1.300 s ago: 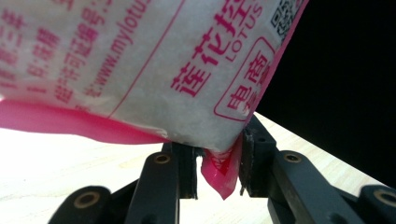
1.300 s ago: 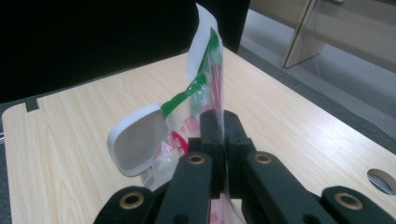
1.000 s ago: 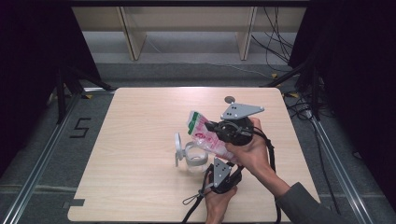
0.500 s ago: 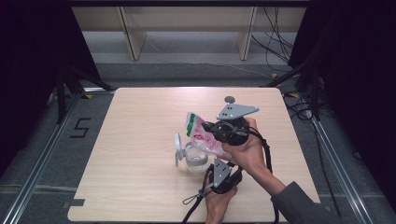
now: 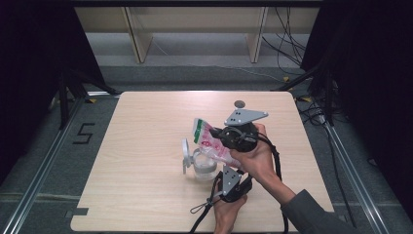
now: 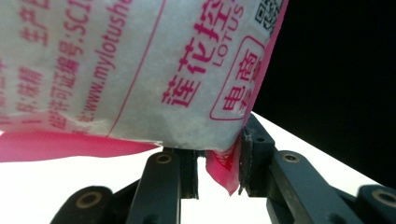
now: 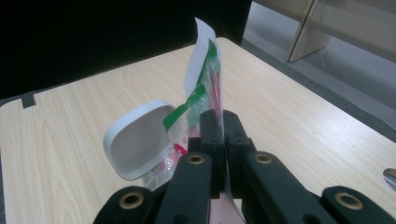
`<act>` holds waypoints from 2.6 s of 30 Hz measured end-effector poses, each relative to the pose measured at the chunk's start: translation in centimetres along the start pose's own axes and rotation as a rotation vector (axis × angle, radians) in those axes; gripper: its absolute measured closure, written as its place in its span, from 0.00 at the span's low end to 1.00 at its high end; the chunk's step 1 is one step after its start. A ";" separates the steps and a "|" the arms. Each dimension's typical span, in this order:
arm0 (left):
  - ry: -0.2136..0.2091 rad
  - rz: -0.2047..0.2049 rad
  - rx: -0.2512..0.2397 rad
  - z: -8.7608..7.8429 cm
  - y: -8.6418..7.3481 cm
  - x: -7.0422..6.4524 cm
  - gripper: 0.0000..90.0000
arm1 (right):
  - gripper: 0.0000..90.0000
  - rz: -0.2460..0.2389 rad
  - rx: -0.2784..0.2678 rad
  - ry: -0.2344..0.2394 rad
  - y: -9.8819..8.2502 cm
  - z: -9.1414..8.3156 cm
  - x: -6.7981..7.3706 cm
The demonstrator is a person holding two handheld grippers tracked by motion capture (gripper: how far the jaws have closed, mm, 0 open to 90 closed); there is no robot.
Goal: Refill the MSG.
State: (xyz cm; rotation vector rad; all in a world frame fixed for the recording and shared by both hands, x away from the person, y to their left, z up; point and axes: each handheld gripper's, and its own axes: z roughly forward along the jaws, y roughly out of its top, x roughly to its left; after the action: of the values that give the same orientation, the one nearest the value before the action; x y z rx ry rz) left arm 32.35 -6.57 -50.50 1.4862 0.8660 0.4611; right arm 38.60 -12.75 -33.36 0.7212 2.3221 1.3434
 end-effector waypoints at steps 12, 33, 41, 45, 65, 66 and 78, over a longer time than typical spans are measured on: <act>0.000 -0.012 0.000 0.0 -0.1 0.0 0.80 | 1.00 0.019 0.021 0.000 -0.1 0.3 0.2; -0.011 -0.012 0.003 0.1 -0.3 0.1 0.80 | 1.00 -0.001 0.029 -0.004 -0.4 1.0 0.2; -0.006 -0.009 0.008 0.0 -0.2 0.1 0.80 | 1.00 0.021 0.022 0.001 -0.3 0.9 0.2; -0.008 -0.015 0.003 0.1 -0.3 0.1 0.80 | 1.00 -0.001 0.025 -0.016 -0.4 1.3 0.4; -0.004 -0.012 0.008 0.0 -0.2 0.1 0.80 | 1.00 -0.002 0.019 0.008 -0.4 1.1 0.1; -0.004 -0.011 0.008 0.0 -0.2 0.1 0.80 | 1.00 -0.002 0.019 0.004 -0.4 1.1 0.2; -0.008 -0.082 -0.047 0.3 -0.2 -0.5 0.80 | 1.00 0.003 0.024 0.001 -0.4 1.1 0.2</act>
State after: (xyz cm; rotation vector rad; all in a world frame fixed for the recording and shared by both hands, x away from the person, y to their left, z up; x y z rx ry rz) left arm 32.22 -7.12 -50.64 1.4035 0.9006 0.4112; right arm 38.92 -12.00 -34.21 0.7321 2.3430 1.3195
